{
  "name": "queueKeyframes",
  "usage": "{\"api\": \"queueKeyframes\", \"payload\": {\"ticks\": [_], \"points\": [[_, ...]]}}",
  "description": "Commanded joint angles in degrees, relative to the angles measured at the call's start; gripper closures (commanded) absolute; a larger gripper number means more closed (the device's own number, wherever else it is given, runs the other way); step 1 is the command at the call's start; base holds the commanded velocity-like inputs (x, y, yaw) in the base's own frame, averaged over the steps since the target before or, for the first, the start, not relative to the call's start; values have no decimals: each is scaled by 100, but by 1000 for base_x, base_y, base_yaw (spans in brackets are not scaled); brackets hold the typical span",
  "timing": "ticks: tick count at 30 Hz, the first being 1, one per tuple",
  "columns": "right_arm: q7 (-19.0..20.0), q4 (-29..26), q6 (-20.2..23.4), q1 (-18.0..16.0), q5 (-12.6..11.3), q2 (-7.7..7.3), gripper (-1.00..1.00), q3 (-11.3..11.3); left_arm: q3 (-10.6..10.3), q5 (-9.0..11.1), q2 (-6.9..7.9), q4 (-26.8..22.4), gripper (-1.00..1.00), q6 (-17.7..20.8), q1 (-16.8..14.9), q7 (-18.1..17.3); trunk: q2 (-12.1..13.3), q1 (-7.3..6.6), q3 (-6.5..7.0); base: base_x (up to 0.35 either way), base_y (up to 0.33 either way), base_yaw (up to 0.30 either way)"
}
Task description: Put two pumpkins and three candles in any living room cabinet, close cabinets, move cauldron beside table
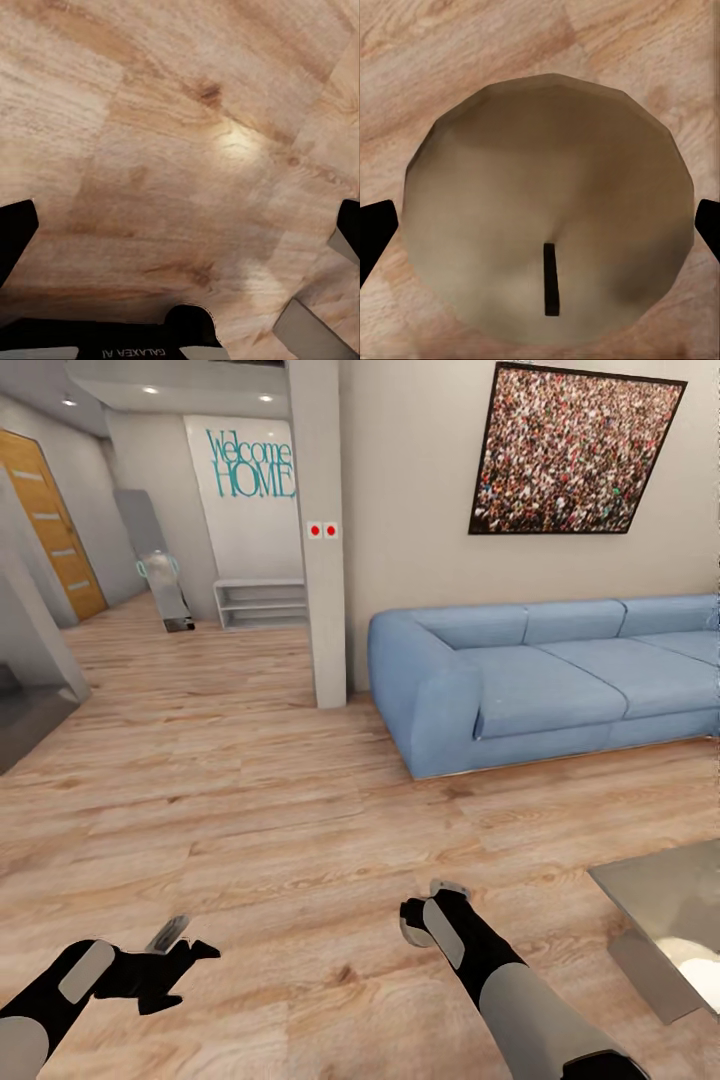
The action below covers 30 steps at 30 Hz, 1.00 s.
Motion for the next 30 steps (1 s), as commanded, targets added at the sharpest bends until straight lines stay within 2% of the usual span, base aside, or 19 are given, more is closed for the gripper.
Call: {"api": "queueKeyframes", "payload": {"ticks": [1, 6, 7, 8, 10, 19, 30], "points": [[-3, 1, 1, 1, -2, 0, 100, 0, 0, -2, -3, -3, -100, -21, 0, 89, 42, -23, 18, -306, 0, 0], [2, 1, 1, 1, -5, 0, 100, -3, -7, -6, -3, -8, -100, -238, -10, 652, 242, -132, 108, -319, 0, 0], [4, 1, -5, 1, -6, 0, 100, -5, -4, -6, -14, -8, -100, -274, -14, 923, 282, -154, 126, -241, 0, 0], [5, 1, -14, 1, -6, 0, 100, -1, -16, 0, -43, -32, -100, -573, -17, 1650, 282, -154, 126, -53, 0, 0], [9, 1, -19, 1, -6, 0, 100, 0, -15, 4, -57, -110, -100, -719, -18, 1969, 282, -154, 126, -26, 0, 0], [29, 1, -29, 1, -6, 0, 100, 0, -16, 3, -60, -174, -100, -779, -18, 2124, 282, -154, 126, -97, 48, -20], [47, 1, 0, 1, -55, -6, 100, -17, -15, 3, -60, -175, -100, -780, -18, 2138, 282, -154, 126, -165, 229, -257]]}}
